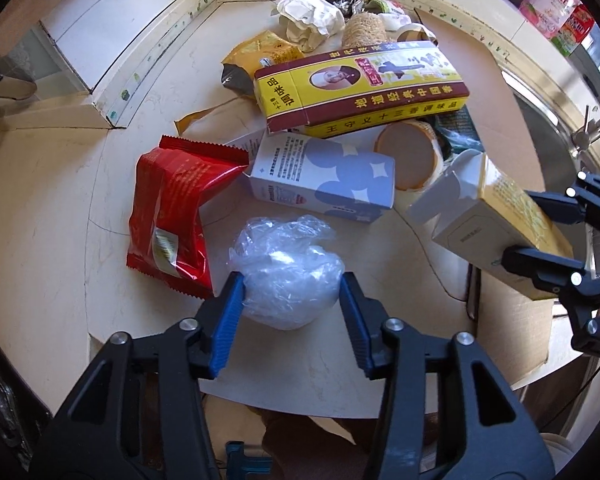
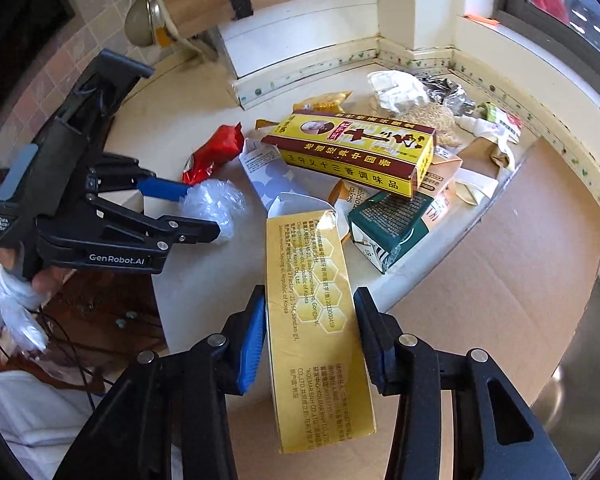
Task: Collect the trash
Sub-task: 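Grasp the clear plastic bag with the left tool while the right tool grasps the yellow box, then lower both held items over the black bin and open both tools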
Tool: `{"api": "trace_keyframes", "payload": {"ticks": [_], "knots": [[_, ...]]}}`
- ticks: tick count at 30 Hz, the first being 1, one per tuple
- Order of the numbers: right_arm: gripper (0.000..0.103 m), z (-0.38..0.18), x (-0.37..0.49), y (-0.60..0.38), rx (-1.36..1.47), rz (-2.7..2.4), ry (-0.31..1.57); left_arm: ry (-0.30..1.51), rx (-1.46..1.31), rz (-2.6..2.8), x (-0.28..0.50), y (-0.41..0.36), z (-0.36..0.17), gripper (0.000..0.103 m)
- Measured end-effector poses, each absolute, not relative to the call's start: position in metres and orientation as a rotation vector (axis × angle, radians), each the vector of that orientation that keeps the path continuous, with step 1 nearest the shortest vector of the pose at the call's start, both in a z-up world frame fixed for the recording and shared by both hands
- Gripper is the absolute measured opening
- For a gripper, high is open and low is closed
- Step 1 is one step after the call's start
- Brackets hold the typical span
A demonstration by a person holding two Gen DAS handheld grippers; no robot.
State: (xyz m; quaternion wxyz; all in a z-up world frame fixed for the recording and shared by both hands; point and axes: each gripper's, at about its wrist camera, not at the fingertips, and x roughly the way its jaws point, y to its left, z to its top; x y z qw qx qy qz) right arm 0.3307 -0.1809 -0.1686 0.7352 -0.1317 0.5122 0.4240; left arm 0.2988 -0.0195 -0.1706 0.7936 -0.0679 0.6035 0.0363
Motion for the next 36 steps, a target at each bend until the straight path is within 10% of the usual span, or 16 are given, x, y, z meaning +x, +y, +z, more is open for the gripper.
{"api": "trace_keyframes", "payload": {"ticks": [22,36], "knots": [[0.041,-0.136,0.199,-0.152,-0.010,0.777,1.118,1.051,-0.188,0.004,0.141,0.022,-0.093,0.035],[0.041,-0.246,0.060,-0.074,-0.048,0.599,1.226,1.189,-0.222,0.004,0.048,0.053,-0.237,0.035]]}}
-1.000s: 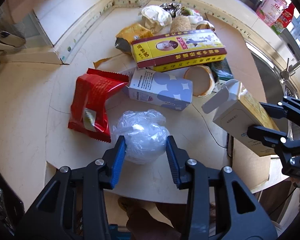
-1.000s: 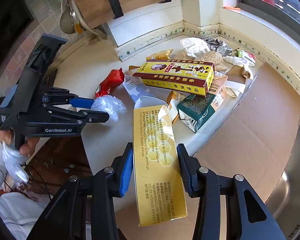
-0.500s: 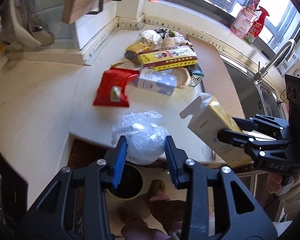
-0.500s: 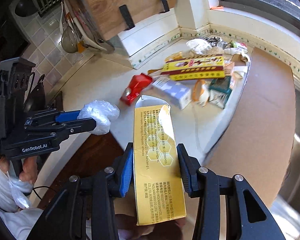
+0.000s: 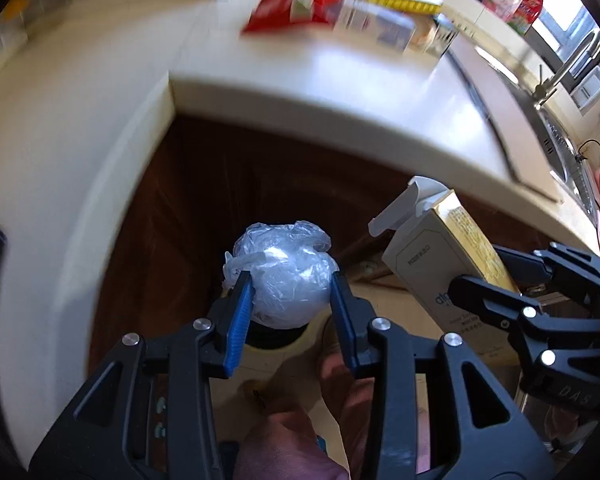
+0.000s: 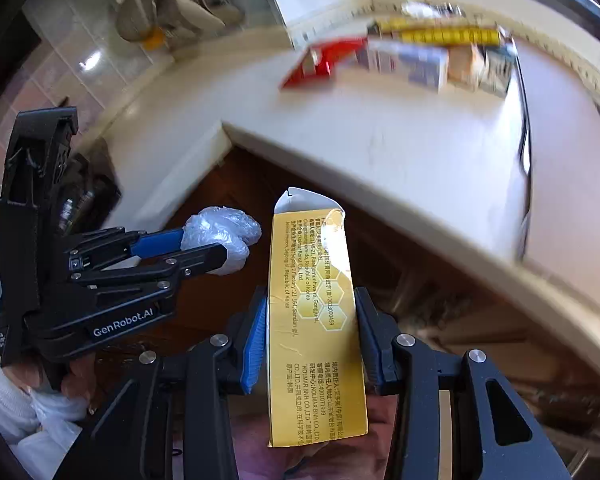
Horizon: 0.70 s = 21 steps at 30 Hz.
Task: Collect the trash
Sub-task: 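Lower both held items over the black bin and open both tools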
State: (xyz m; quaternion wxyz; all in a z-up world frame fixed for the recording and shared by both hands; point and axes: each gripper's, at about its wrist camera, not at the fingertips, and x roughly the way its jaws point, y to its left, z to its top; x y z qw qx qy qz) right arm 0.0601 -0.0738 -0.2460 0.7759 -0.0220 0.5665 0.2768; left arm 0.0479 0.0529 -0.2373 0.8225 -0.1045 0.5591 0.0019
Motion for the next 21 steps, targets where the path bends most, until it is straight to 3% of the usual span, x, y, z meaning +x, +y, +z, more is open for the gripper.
{"api": "trace_keyframes", "payload": {"ticks": [11,21], "knots": [[0.041,-0.450,0.041,-0.040,-0.068,0.551,1.400,1.220,-0.254,0.058,0.051,0.073,-0.394,0.037],[0.041,-0.556,0.034,-0.012,-0.076,0.597,1.463,1.322,-0.171,0.103,0.057,0.086,-0.510,0.040]]}}
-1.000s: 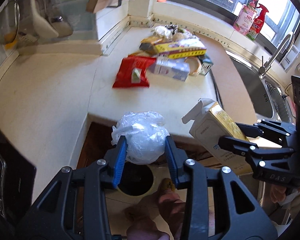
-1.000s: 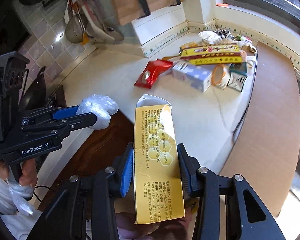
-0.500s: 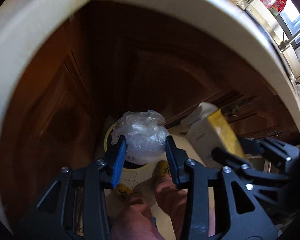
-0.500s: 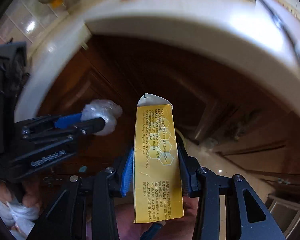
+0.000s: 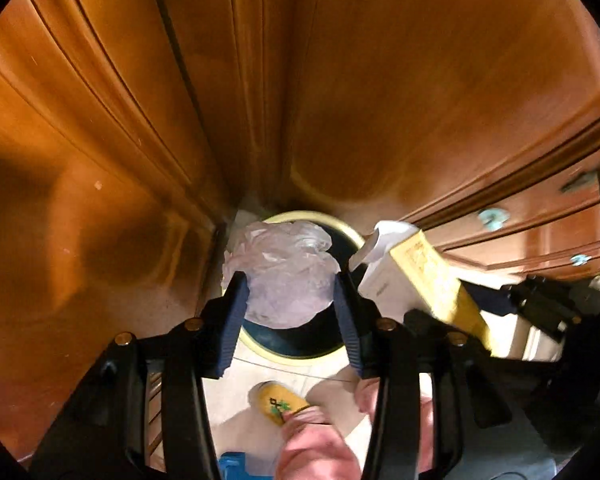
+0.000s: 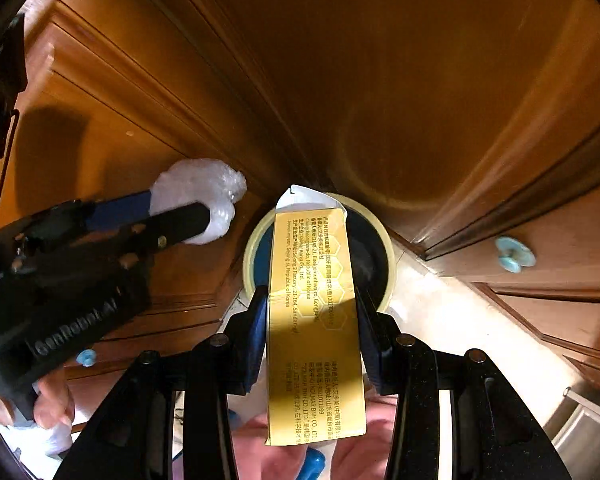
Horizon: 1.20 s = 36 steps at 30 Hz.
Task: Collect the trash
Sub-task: 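Lower both held items over the black bin and open both tools, then raise both tools from the bin back toward the counter trash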
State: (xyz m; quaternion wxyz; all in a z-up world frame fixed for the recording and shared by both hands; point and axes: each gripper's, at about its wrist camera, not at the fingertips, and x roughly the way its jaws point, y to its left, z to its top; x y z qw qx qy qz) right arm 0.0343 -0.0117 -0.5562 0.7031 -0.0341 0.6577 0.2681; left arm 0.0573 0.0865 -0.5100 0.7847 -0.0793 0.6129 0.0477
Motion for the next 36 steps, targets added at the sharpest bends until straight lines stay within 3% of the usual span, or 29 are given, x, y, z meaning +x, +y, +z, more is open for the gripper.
{"api": "trace_keyframes", "payload": {"ticks": [6,9,11,13,25,36], "knots": [[0.045,-0.588,0.034,0.001,-0.058,0.605,1.491,1.377,-0.143,0.122,0.052,0.101,-0.542,0.052],[0.057,-0.592,0.044,0.004,-0.047,0.580,1.491,1.391,-0.140,0.143,0.053,0.111,-0.550,0.065],[0.062,-0.592,0.043,0.003,-0.036,0.571,1.483,1.398,-0.136,0.156,0.054,0.114,-0.551,0.081],[0.066,-0.590,0.043,0.003,-0.034,0.567,1.481,1.396,-0.138,0.155,0.055,0.121,-0.549,0.085],[0.067,-0.534,0.047,-0.041,-0.039,0.511,1.479,1.350,-0.064,0.070,0.058,0.077,-0.488,0.085],[0.067,-0.408,0.031,-0.079,-0.020,0.465,1.419,1.304,-0.046,0.068,0.051,0.056,-0.370,0.085]]}}
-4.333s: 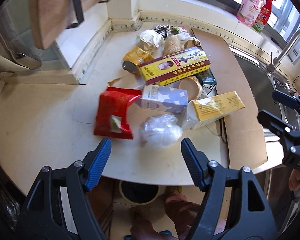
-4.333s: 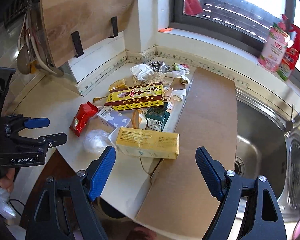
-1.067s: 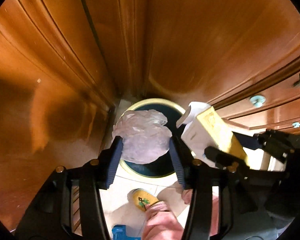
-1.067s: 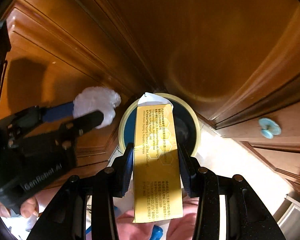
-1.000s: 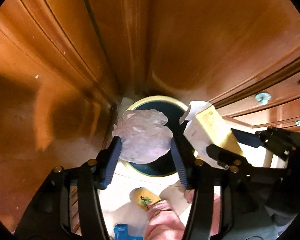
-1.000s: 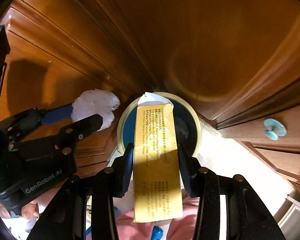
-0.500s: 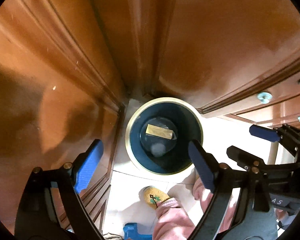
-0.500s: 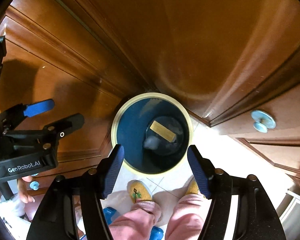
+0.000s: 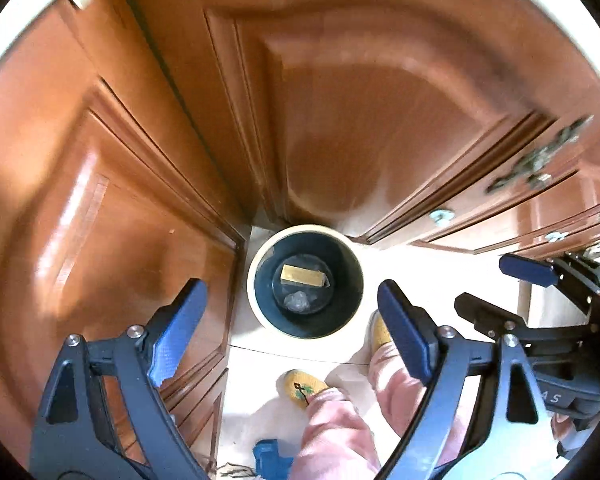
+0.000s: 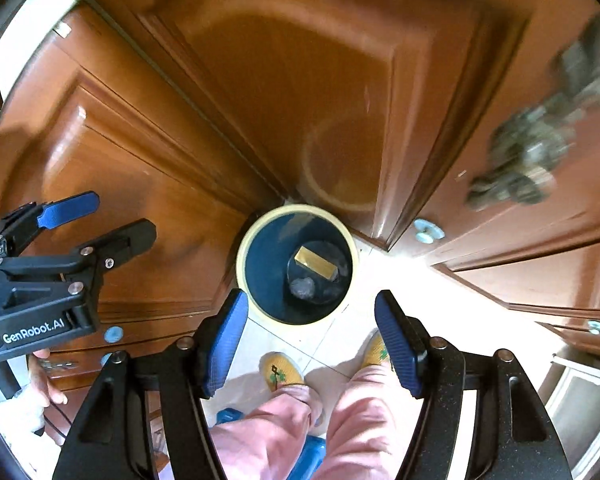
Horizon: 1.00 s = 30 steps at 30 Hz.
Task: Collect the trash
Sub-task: 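Raise both tools from the bin back toward the counter trash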
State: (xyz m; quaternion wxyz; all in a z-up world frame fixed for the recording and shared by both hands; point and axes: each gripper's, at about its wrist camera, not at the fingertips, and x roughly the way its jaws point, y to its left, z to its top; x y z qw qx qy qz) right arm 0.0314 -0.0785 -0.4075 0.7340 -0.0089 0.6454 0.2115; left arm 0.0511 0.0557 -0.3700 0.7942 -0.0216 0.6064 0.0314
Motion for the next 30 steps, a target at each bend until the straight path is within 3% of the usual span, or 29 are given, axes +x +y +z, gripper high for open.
{"api": "trace_keyframes", "payload": {"ticks": [20,30], "knots": [[0.067,-0.134,0.046,-0.117,0.012,0.416,1.131,1.082,-0.024,-0.001,0.043,0.047,-0.117,0.085],[0.067,-0.041,0.074,-0.135,0.047,0.366,0.982,0.973,-0.019,-0.060,0.086,0.042,-0.057,0.085]]}}
